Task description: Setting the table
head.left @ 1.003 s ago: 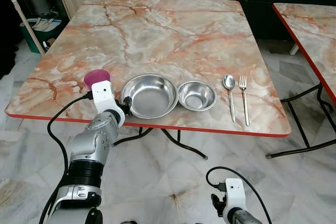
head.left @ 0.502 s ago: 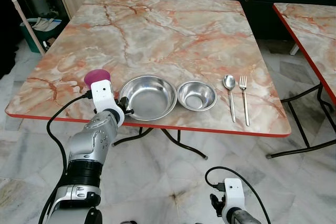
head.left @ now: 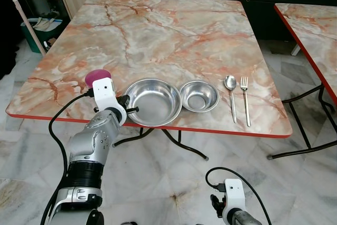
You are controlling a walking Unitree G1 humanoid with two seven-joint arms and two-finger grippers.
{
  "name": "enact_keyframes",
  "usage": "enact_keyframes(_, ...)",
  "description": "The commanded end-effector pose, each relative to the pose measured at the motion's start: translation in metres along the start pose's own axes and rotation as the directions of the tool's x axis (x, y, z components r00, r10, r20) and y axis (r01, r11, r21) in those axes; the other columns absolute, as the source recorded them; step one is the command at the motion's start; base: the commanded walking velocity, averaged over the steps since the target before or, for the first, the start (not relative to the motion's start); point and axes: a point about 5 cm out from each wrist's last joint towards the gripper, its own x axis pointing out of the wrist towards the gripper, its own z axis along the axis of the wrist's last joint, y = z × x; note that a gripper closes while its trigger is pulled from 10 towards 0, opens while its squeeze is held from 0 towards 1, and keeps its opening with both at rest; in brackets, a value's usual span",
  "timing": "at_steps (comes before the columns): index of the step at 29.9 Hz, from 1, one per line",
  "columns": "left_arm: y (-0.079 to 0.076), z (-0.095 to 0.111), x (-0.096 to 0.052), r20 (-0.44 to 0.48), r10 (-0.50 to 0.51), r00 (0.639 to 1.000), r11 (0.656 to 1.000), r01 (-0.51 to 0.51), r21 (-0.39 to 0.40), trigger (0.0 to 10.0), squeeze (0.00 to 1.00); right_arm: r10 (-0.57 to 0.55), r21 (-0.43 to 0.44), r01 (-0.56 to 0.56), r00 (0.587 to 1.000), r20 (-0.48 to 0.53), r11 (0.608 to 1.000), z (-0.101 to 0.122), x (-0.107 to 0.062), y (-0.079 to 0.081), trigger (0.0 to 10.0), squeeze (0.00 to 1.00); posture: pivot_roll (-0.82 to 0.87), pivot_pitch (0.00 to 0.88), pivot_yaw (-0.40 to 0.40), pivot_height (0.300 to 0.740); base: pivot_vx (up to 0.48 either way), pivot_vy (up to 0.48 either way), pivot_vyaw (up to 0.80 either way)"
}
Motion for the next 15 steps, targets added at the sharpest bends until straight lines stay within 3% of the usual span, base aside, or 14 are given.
enact_keyframes(1,0.002,0.001,-0.003,0.026,-0.009,1.0,1.0,0.009,-0.012,0.0,0.0,-0.001,-0.007,0.001,1.0,-0.021,1.0,-0.005,-0.001,-0.002,10.0,0.0,0.09,0.138,-0.053,0.74,0.0,0.0,0.0)
enact_keyframes(7,0.001,0.017,-0.008,0.141,-0.035,0.989,0.999,0.04,-0.032,0.0,0.0,0.0,-0.011,0.0,1.0,-0.02,1.0,-0.004,-0.001,-0.002,10.0,0.0,0.09,0.131,-0.057,0.74,0.0,0.0,0.0)
enact_keyframes(8,-0.002,0.024,-0.01,0.189,-0.066,0.98,0.995,0.078,-0.058,10.0,0.0,0.0,-0.012,0.0,1.0,-0.019,1.0,-0.004,-0.001,-0.002,10.0,0.0,0.1,0.125,-0.06,0.74,0.0,0.0,0.0)
enact_keyframes(10,-0.006,0.037,-0.014,0.278,-0.113,0.954,0.984,0.147,-0.105,10.0,0.0,0.0,-0.017,-0.001,1.0,-0.017,1.0,-0.003,-0.001,-0.003,10.0,0.0,0.1,0.123,-0.061,0.74,0.0,0.0,0.0)
enact_keyframes(15,-0.011,0.038,-0.016,0.304,-0.148,0.941,0.97,0.199,-0.143,10.0,0.0,0.0,-0.019,0.0,1.0,-0.013,1.0,-0.002,-0.001,-0.004,10.0,0.0,0.1,0.119,-0.062,0.74,0.0,0.0,0.0)
